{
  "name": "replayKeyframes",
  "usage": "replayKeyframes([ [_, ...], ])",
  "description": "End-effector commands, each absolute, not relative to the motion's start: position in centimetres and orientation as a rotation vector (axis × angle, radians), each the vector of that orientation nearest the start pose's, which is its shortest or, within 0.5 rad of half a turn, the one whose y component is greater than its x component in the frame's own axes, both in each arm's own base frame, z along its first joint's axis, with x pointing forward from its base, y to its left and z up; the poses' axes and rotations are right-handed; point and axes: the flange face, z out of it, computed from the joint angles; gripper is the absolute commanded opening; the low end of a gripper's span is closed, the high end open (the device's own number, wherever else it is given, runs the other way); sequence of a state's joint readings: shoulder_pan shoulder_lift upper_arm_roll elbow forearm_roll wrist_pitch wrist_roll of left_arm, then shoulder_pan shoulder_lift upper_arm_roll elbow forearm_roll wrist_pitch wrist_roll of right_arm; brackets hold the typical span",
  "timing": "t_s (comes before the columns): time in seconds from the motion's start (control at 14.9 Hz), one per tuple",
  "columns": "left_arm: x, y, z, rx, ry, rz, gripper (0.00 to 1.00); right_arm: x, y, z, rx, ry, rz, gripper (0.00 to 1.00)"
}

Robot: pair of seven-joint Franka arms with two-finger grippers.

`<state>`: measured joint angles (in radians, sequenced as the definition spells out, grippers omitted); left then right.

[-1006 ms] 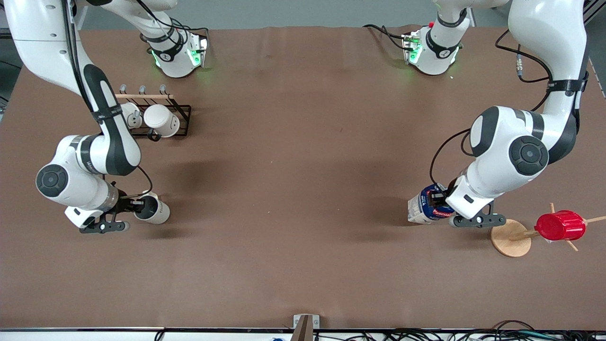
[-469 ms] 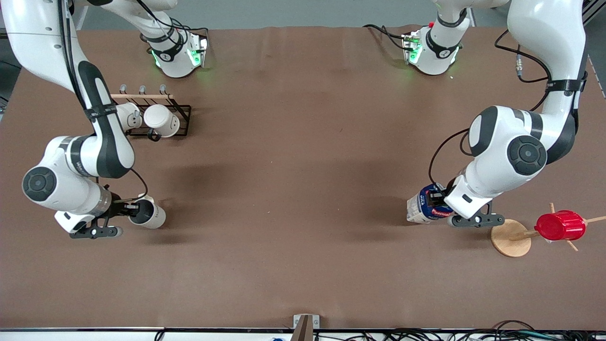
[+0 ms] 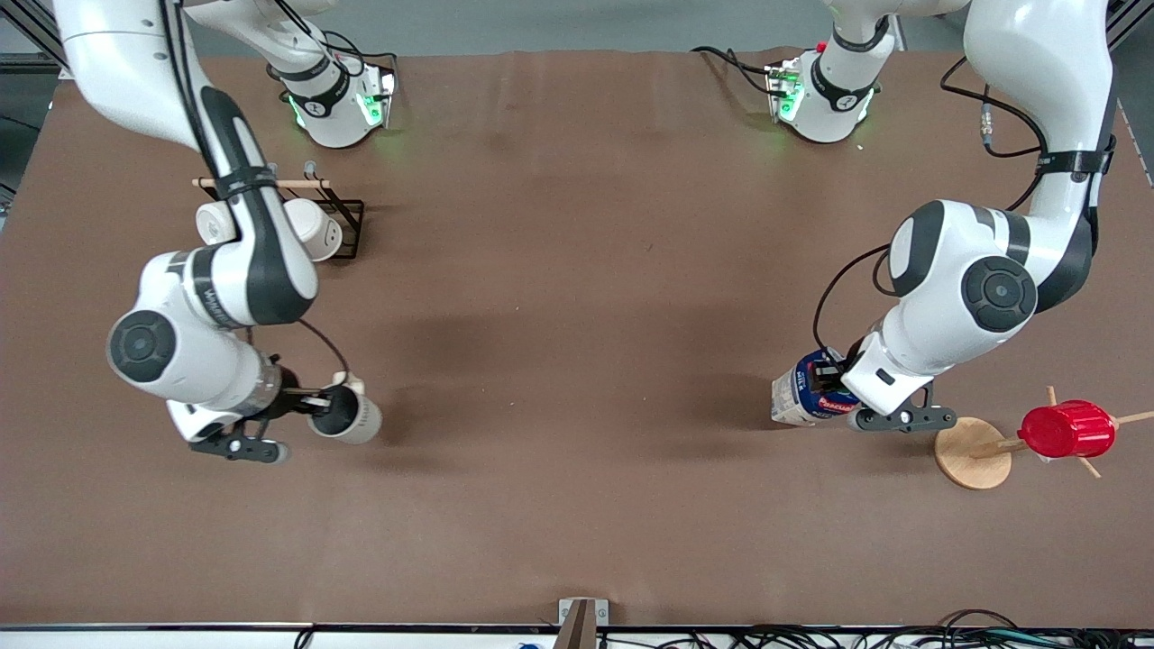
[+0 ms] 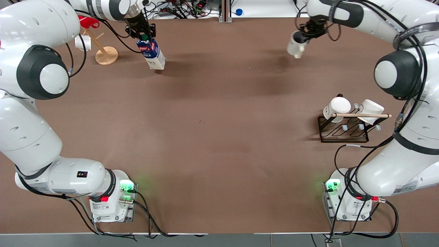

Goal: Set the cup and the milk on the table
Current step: 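Carry the mug and the milk carton toward each other at table center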

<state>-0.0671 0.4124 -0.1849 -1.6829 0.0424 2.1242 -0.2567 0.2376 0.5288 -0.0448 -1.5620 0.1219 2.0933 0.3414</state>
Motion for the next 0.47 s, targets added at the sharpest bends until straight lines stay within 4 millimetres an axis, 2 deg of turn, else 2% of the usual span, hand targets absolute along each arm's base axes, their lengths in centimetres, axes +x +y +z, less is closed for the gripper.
replayKeyframes([
  [0.0, 64.7, -15.7, 39.7, -3.183, 0.001, -0.077, 0.01, 67.1, 19.0, 34.4, -2.98, 0.445, 0.051, 0.01],
  [0.13, 64.5, -16.3, 39.7, -3.188, 0.016, -0.076, 0.01, 65.8, 23.3, 32.7, -2.986, 0.505, 0.091, 0.01],
  [0.34, 64.4, -16.8, 39.8, -3.189, 0.008, -0.077, 0.01, 64.7, 28.3, 31.5, -2.962, 0.585, 0.052, 0.01],
  [0.4, 64.1, -17.9, 39.8, -3.19, -0.006, -0.076, 0.01, 64.1, 29.8, 31.1, -2.956, 0.601, 0.047, 0.01],
])
